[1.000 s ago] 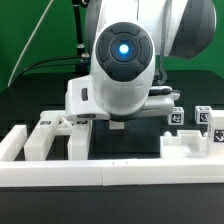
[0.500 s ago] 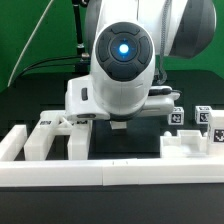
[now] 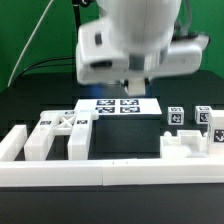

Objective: Assemble chair

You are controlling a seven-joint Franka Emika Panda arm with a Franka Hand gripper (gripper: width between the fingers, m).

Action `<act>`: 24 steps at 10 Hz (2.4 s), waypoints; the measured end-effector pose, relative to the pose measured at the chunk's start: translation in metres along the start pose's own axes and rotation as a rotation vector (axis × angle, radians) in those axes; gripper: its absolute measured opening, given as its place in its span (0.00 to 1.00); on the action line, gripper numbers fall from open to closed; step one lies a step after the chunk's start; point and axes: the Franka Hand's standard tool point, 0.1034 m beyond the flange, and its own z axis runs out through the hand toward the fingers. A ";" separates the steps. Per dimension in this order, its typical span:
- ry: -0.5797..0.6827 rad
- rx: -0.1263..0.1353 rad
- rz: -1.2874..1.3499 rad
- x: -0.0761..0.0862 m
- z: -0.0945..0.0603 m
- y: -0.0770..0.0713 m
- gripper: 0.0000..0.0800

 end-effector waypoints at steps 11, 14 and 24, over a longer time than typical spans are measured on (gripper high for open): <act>0.789 -0.033 -0.007 0.030 -0.089 -0.014 0.36; 1.022 -0.010 0.016 0.048 -0.102 -0.014 0.36; 1.376 -0.049 0.111 0.072 -0.100 -0.032 0.36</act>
Offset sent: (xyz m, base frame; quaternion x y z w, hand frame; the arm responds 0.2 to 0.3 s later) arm 0.0000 0.0000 0.0000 0.0000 0.1938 0.0000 0.9810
